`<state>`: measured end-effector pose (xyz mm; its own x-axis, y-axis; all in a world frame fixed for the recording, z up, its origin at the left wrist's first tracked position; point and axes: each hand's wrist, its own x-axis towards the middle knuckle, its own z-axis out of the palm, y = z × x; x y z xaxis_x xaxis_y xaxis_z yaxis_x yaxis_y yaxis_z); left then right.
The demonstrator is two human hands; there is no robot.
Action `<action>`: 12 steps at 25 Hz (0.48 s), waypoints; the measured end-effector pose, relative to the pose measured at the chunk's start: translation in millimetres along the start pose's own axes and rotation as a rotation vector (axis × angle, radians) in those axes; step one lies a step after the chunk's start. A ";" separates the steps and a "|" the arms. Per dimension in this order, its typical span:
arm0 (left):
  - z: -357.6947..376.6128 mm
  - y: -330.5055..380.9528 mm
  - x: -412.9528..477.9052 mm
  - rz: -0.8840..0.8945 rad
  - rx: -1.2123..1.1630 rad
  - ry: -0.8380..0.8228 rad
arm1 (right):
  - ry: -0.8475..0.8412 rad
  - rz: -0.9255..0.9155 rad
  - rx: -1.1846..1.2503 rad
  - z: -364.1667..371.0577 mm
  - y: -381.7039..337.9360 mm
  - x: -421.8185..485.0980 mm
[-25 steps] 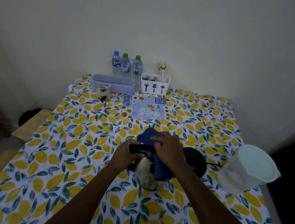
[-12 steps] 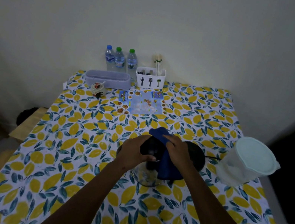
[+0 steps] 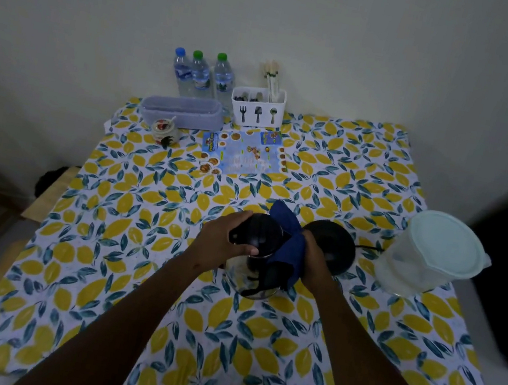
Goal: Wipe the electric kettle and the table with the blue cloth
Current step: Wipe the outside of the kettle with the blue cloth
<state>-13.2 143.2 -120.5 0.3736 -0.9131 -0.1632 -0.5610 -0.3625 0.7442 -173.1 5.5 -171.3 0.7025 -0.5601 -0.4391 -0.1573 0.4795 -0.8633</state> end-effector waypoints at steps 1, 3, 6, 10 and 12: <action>-1.6 0.7 0.3 -0.010 -0.023 -0.024 | 0.199 0.037 -0.077 -0.2 3.7 -1.8; -3.7 1.8 0.5 -0.017 -0.035 -0.051 | 0.374 0.125 -0.102 -0.3 11.3 -3.2; -4.6 2.0 0.0 -0.012 -0.014 -0.051 | 0.378 0.060 0.113 3.7 17.6 -9.5; -4.3 0.9 -0.9 0.005 0.000 -0.057 | 0.393 -0.023 0.259 15.4 50.4 -24.0; -4.0 -0.3 -0.9 0.010 0.015 -0.063 | 0.406 -0.087 0.177 27.1 64.7 -31.2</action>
<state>-10.3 144.9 -118.0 0.3204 -0.9266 -0.1968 -0.5759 -0.3555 0.7362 -186.4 72.3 -206.7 0.3731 -0.8064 -0.4588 0.0361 0.5068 -0.8613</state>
